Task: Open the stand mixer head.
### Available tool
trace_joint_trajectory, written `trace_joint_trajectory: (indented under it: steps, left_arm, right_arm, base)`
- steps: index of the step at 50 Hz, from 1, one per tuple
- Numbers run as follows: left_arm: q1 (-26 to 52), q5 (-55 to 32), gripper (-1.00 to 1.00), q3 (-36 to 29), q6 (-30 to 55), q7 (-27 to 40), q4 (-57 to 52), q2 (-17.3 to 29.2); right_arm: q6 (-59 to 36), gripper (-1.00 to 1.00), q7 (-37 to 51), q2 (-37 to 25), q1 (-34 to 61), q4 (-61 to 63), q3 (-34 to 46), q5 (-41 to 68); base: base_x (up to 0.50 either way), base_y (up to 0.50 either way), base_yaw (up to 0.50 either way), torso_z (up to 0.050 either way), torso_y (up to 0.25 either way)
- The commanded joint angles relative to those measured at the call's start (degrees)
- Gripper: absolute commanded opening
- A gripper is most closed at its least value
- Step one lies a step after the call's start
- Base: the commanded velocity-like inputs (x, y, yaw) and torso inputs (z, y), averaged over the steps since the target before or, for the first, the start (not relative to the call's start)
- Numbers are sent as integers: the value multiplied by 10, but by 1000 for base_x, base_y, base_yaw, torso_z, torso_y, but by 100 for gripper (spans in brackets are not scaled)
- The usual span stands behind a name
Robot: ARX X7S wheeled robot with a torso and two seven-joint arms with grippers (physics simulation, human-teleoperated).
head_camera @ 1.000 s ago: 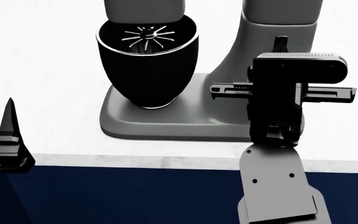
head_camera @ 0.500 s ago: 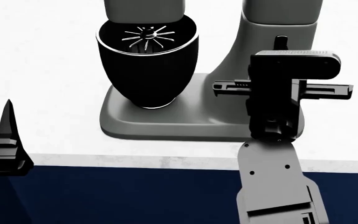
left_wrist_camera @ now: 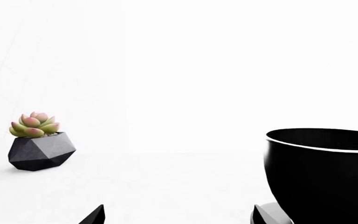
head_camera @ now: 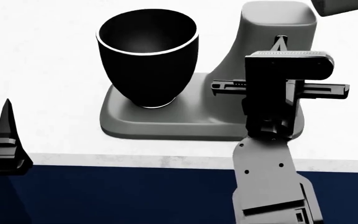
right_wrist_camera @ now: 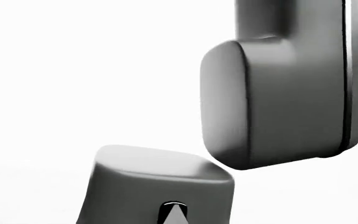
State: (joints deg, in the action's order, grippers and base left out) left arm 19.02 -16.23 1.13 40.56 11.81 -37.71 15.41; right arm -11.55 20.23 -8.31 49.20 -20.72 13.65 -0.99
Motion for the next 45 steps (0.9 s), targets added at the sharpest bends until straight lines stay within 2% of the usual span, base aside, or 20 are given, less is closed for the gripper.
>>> trace_joint_trajectory:
  steps: [1,13,14,20,45]
  left_arm:
    - [0,-1,100,-1,-4,4,4,1]
    - [6,3,100,-9,-13,7,20,0]
    - [4,2,100,-8,-13,7,18,0]
    - [2,1,100,-8,-11,9,18,2]
    - [5,-4,100,-12,-8,17,15,7]
  right_arm:
    - [-67,-100,-10,-24,-55,130,-14,40]
    - [-165,-100,-10,-56,-150,356,-21,59]
    - [-176,100,-10,-56,-153,371,-27,66]
    - [-215,100,-12,-65,-171,432,-29,77]
    - [-217,100,-9,-70,-169,440,-33,87]
  base:
    - [0,0,0,0,0]
    - [0,0,0,0,0]
    - [0,0,0,0,0]
    - [0,0,0,0,0]
    - [0,0,0,0,0]
